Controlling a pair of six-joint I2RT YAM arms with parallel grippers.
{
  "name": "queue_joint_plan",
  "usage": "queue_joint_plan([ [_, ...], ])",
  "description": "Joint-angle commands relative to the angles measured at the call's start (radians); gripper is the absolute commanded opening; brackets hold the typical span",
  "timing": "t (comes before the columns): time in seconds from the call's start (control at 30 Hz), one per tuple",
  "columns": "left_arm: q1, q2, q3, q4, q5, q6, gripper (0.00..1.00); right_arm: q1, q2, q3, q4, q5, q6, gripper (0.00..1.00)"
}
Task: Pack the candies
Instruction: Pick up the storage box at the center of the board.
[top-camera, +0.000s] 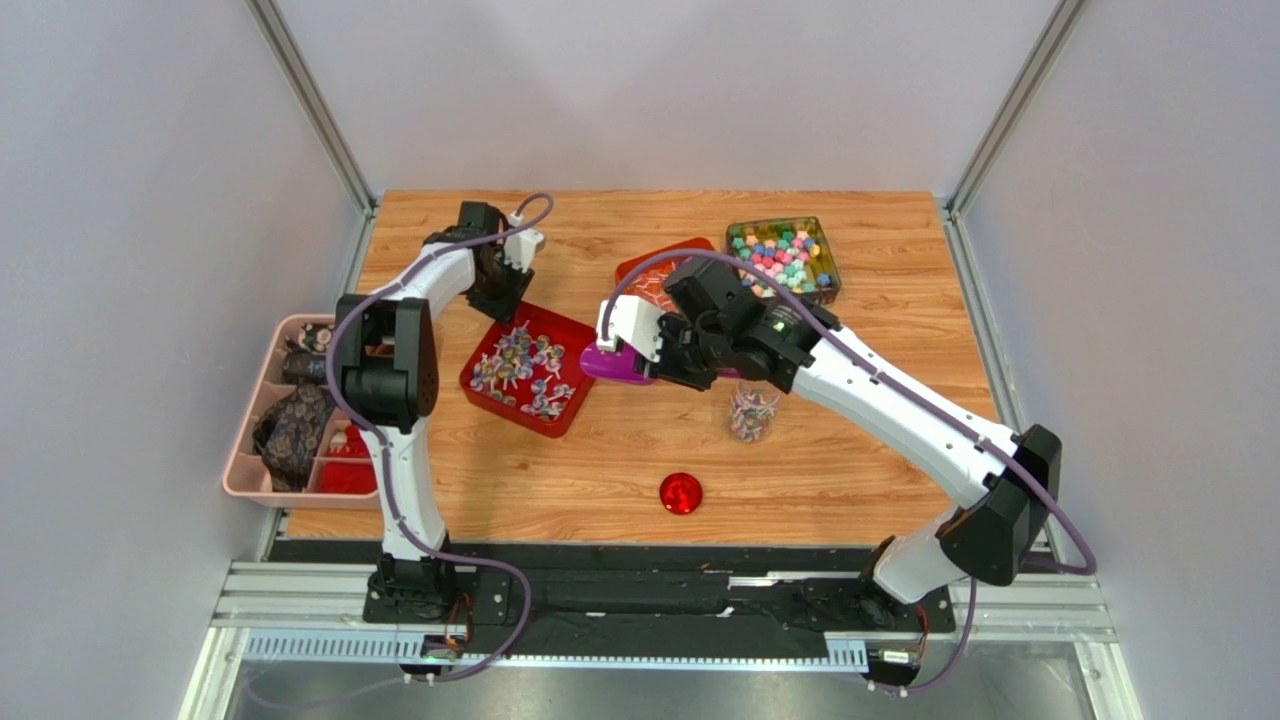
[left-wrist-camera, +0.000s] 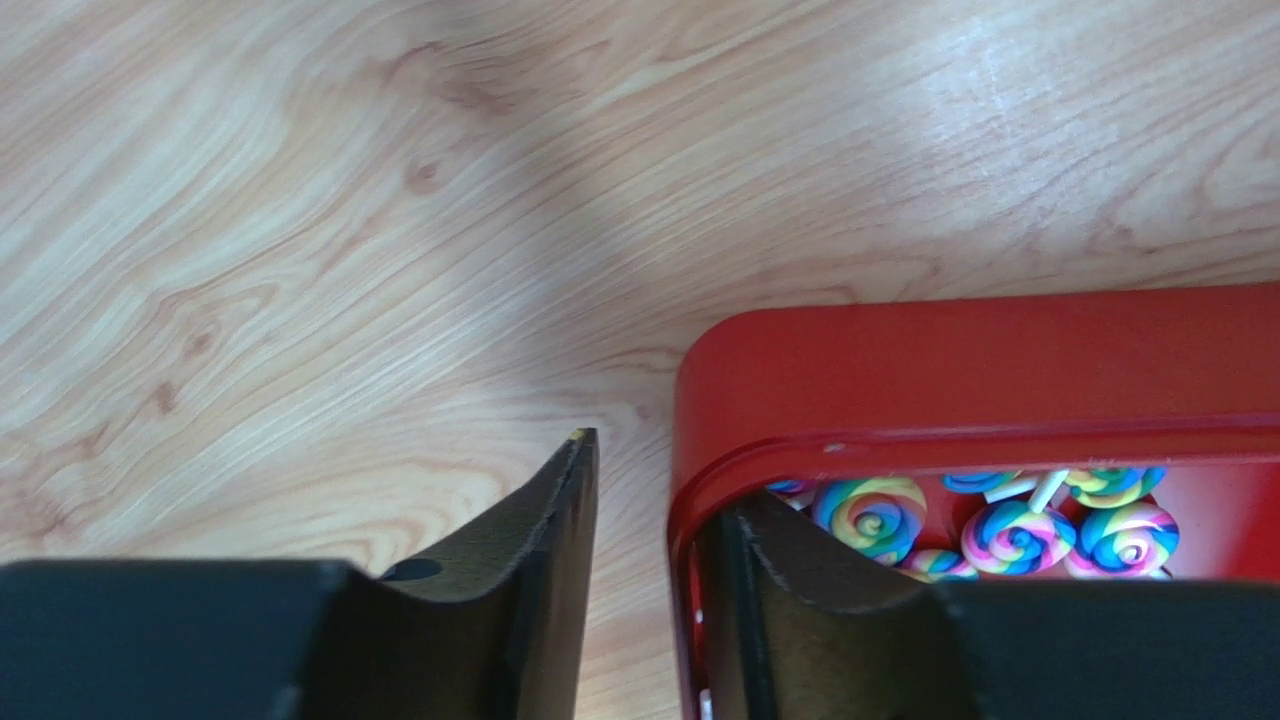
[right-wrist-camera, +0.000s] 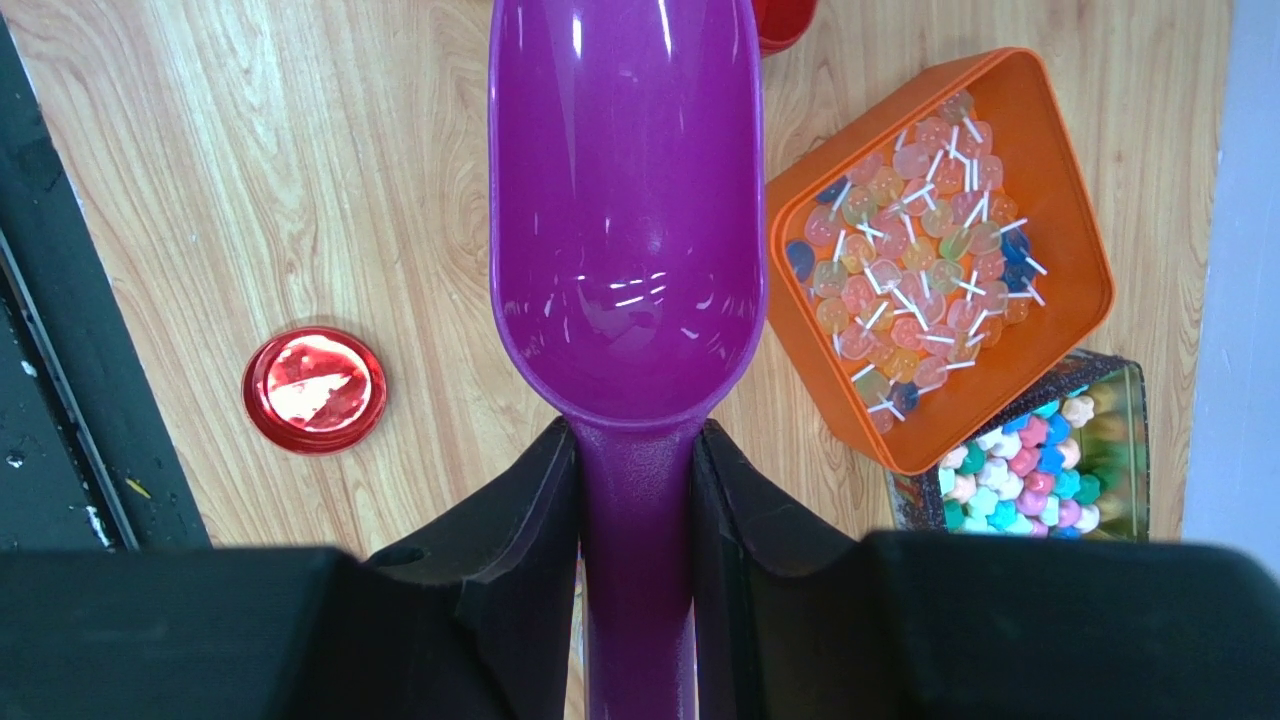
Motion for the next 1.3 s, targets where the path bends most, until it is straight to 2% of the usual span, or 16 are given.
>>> queue_joint_plan([
  [0.0, -0.021, 0.025, 0.003, -0.002, -0.025, -0.005, 0.35, 0.04, 0.042, 0.069, 0.009, 0.094, -0.01, 0.0],
  [0.1, -0.031, 0.027, -0.005, -0.013, -0.046, -0.011, 0.26, 0.05, 0.09, 0.11, 0.006, 0.183, -0.019, 0.0],
  [0.23, -0.031, 0.025, 0.003, -0.042, -0.04, -0.014, 0.0, 0.052, 0.18, 0.176, 0.008, 0.266, -0.053, 0.0],
  [0.37, -0.031, 0.001, 0.001, -0.055, -0.022, -0.031, 0.0, 0.058, 0.261, 0.259, -0.015, 0.33, -0.108, 0.0],
  [0.53, -0.029, -0.109, -0.025, -0.015, 0.09, -0.083, 0.0, 0.092, 0.355, 0.342, -0.015, 0.461, -0.179, 0.0],
  [0.7, -0.018, -0.302, -0.174, 0.21, 0.142, -0.163, 0.0, 0.107, 0.334, 0.356, -0.005, 0.455, -0.176, 0.0],
  [0.77, -0.014, -0.344, -0.23, 0.305, 0.132, -0.181, 0.0, 0.119, 0.308, 0.353, -0.003, 0.456, -0.176, 0.0],
  [0.97, -0.012, -0.404, -0.286, 0.399, 0.038, -0.249, 0.0, 0.168, 0.335, 0.384, -0.014, 0.577, -0.257, 0.0],
  [1.27, -0.043, -0.358, -0.293, 0.337, -0.092, -0.289, 0.0, 0.218, 0.484, 0.428, 0.077, 0.844, -0.455, 0.0],
])
